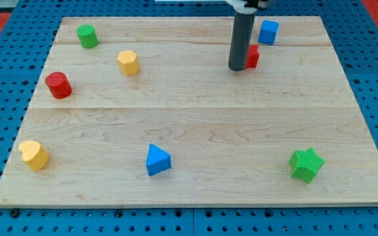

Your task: Move the red circle towards center

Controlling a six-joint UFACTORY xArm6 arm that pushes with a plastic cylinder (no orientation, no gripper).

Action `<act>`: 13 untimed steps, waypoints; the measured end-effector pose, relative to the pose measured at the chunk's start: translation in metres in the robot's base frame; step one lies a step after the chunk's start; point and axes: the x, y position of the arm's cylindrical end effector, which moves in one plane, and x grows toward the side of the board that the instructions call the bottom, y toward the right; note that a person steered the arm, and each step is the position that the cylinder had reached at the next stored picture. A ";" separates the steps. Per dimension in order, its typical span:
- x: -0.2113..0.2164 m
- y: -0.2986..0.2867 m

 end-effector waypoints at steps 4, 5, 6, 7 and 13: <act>0.070 -0.041; 0.124 -0.185; 0.140 -0.250; 0.140 -0.250; 0.059 -0.378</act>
